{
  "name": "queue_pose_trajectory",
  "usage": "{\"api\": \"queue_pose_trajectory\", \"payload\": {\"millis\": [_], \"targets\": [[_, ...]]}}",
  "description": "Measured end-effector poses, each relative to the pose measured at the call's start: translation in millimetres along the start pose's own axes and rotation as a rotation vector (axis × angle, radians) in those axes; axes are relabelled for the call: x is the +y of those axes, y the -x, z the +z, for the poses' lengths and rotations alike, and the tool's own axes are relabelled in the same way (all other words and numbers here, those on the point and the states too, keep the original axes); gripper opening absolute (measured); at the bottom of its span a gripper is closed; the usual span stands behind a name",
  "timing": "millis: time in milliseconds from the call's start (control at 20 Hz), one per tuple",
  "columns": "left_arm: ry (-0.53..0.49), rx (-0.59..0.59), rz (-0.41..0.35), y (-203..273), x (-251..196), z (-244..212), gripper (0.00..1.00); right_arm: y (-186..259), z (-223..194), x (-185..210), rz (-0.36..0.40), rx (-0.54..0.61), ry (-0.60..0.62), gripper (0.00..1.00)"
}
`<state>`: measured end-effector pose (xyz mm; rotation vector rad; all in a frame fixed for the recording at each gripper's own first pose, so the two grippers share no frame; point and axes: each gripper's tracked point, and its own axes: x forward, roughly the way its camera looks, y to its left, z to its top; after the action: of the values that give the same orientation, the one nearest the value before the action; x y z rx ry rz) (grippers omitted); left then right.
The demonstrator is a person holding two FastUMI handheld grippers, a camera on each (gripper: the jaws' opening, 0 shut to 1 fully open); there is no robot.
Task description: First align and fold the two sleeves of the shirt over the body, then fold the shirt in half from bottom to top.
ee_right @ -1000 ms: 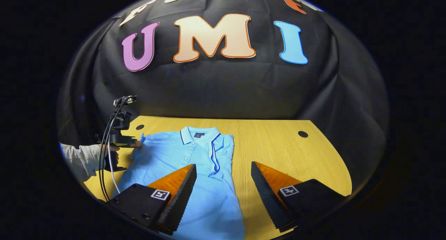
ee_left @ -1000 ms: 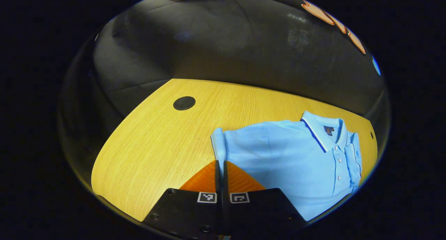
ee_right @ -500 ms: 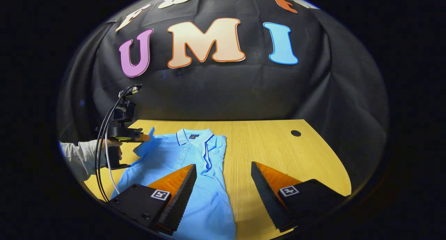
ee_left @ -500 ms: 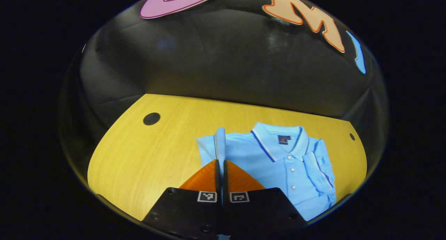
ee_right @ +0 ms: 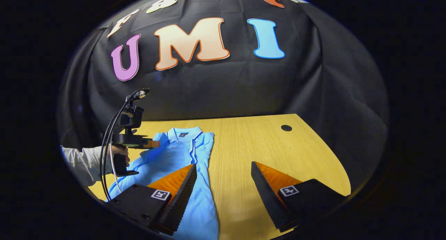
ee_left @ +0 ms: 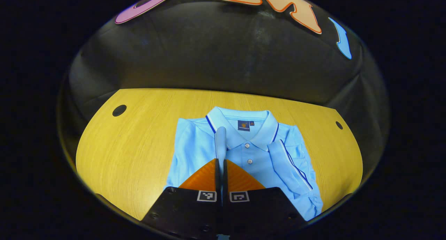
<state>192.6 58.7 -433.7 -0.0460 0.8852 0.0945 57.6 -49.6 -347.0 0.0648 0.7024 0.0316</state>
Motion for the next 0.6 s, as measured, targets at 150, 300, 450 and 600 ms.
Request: {"api": "queue_pose_trajectory", "payload": {"millis": [150, 300, 450, 600], "targets": [[0.052, 0.037, -0.013, -6, -14, -16, 0.00, -5, -4, -7, 0.033, 0.006, 0.016, 0.94], [0.078, 0.000, -0.053, 19, -20, -16, 0.65, -9, -6, 0, 0.096, 0.006, 0.053, 0.94], [0.022, -0.098, -0.035, 71, -5, -5, 0.94, -3, -12, 20, 0.158, 0.017, 0.070, 0.94], [-0.037, -0.165, -0.009, 131, 23, -10, 0.95, 18, -12, 42, 0.182, -0.013, 0.079, 0.95]]}}
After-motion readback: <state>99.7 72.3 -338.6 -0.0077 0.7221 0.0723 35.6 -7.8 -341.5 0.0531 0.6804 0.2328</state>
